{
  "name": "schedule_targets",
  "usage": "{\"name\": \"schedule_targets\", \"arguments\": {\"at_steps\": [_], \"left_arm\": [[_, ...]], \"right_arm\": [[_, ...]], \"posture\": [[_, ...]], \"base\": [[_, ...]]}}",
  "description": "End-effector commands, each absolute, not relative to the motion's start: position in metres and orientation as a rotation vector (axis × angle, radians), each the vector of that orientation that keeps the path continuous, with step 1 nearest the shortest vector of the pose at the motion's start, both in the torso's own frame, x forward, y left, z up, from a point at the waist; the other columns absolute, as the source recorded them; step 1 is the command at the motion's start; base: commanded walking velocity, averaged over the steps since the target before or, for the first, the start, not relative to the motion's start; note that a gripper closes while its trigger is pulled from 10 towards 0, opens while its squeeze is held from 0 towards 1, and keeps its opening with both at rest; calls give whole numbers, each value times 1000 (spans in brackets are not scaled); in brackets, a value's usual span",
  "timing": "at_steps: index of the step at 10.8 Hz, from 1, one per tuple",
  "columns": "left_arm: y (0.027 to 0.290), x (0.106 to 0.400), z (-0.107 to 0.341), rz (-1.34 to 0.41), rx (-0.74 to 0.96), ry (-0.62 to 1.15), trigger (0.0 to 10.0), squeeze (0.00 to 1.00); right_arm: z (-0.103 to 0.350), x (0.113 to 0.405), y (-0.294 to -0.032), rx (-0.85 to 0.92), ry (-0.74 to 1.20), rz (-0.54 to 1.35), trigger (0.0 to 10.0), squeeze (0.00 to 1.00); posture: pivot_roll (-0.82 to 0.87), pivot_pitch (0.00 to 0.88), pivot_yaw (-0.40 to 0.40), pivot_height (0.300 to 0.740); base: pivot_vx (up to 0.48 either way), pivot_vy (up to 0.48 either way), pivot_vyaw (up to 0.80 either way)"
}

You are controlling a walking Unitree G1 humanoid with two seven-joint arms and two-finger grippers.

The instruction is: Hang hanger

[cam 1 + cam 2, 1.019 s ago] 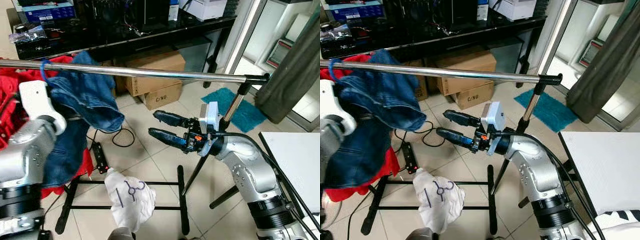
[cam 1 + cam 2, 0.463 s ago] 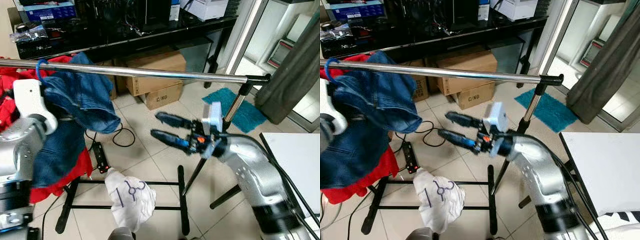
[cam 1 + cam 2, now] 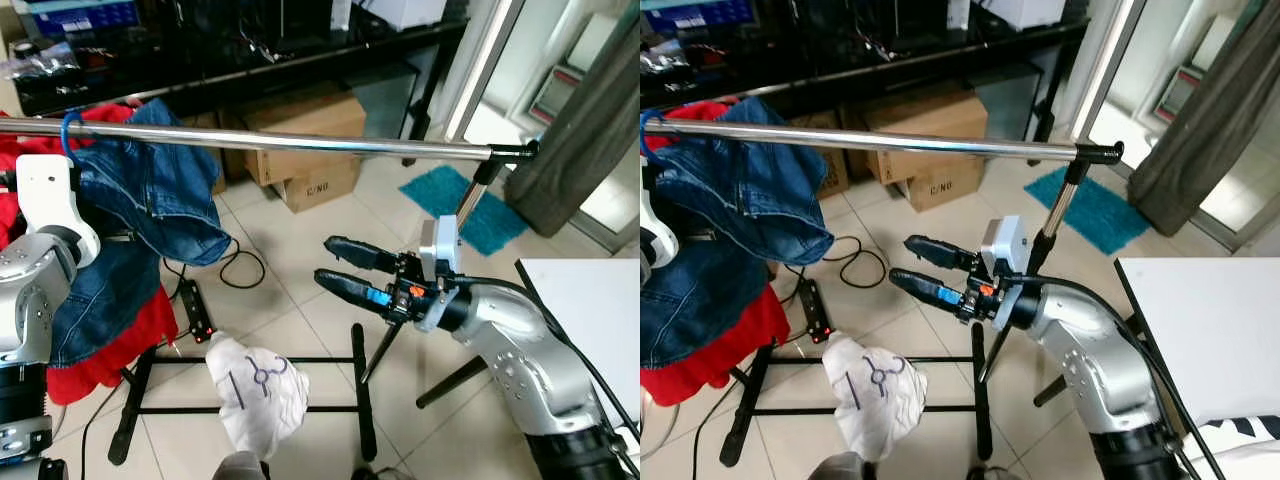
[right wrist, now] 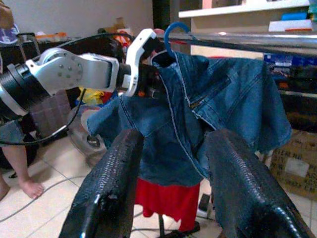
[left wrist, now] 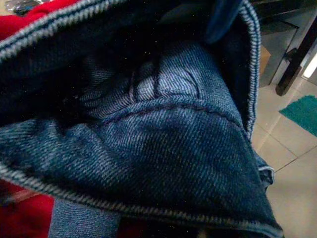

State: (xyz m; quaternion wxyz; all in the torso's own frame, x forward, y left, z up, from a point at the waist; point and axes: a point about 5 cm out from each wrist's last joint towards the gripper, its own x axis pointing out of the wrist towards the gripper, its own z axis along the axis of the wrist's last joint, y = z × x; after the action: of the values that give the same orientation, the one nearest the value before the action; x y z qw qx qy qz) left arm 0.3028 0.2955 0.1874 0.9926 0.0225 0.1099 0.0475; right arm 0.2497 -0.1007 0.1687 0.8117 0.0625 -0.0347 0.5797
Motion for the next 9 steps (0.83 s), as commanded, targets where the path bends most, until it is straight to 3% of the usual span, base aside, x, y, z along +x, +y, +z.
{"name": "schedule_targets", "arguments": {"at_steps": [1,9], "left_arm": [[296,300,186,89,44,227,10000,0],[279,292,172,83,6,248,10000,0]], "right_arm": [[173,247,-105,141,-80,1223,10000,0],[175,245,-108,143,-36,1191,10000,0]], "posture": [[130,123,-43,740],[125,150,-61,740]], "base": [[0,0,0],[0,0,0]]}}
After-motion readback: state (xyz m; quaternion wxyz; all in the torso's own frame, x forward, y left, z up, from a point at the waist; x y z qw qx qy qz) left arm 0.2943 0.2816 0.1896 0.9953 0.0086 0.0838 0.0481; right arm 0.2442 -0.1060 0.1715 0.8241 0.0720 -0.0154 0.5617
